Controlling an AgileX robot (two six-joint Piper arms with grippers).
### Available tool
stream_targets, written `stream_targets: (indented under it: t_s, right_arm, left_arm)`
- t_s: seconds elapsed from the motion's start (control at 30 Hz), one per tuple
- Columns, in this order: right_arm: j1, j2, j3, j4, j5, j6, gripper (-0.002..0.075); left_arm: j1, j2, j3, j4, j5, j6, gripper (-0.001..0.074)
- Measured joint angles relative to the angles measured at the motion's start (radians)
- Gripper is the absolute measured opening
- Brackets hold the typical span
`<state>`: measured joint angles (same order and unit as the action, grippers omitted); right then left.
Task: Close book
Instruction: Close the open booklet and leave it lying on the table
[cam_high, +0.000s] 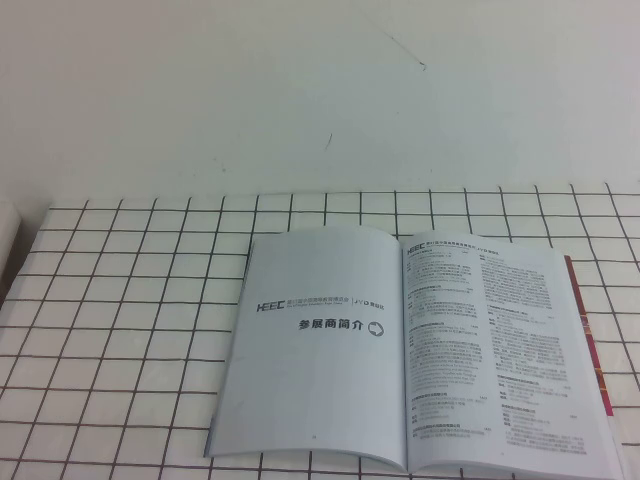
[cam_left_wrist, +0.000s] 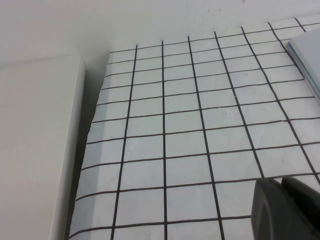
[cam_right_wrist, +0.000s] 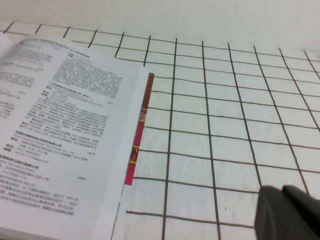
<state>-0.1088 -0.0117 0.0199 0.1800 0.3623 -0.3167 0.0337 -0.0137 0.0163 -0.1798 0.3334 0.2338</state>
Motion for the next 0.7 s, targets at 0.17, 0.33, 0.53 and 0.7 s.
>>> stream_targets:
  t_s: [0.17, 0.33, 0.53, 0.7]
  right_arm:
    - [0.000, 0.000, 0.000, 0.000, 0.000, 0.000, -0.0003]
    - [0.000, 0.000, 0.000, 0.000, 0.000, 0.000, -0.0003]
    - [0.000, 0.000, 0.000, 0.000, 0.000, 0.000, -0.0003]
    - [0.000, 0.000, 0.000, 0.000, 0.000, 0.000, -0.0003]
  left_arm:
    - [0.000, 0.000, 0.000, 0.000, 0.000, 0.000, -0.0004]
    - [0.000, 0.000, 0.000, 0.000, 0.000, 0.000, -0.0004]
    - [0.000, 0.000, 0.000, 0.006, 0.000, 0.000, -0.0004]
    - [0.000, 0.000, 0.000, 0.008, 0.000, 0.000, -0.0004]
